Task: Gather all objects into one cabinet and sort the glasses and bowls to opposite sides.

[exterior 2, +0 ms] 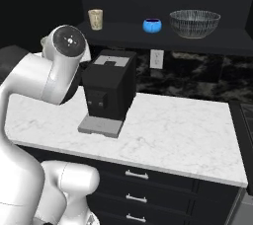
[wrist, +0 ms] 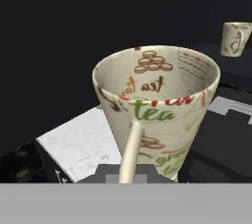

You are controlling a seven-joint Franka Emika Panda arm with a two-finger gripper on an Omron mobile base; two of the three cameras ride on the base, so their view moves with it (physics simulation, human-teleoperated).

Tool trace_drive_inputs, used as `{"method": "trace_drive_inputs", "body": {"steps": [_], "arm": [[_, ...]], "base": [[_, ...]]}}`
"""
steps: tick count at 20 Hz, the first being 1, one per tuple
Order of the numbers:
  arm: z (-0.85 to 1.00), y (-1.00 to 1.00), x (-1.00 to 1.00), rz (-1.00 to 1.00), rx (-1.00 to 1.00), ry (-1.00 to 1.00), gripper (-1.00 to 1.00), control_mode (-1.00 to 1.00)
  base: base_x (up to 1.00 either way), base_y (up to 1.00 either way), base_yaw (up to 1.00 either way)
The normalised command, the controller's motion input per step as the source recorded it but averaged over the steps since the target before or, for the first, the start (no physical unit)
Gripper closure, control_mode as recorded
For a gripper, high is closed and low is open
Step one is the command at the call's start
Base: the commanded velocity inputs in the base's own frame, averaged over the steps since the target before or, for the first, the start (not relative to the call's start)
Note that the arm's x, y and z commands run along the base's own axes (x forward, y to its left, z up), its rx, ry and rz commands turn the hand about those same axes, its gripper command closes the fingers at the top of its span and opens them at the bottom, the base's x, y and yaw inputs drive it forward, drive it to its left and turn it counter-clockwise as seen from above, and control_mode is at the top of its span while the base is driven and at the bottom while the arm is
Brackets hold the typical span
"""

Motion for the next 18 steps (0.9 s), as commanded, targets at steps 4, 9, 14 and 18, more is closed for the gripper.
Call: {"method": "trace_drive_inputs", "body": {"steps": [4,9,14,18], "arm": [[0.38,0.07,0.65,0.08,0.0,-0.01,1.0,-1.0],[0.11,0.08,0.93,0.07,0.0,0.0,1.0,-1.0],[-0.04,0.0,0.81,0.02,0.01,0.0,1.0,-1.0],[0.0,0.01,0.57,0.0,0.0,0.0,1.0,-1.0]], "base": [[0.0,0.0,0.0],[0.0,0.0,0.0],[0.0,0.0,0.0],[0.0,0.0,0.0]]}}
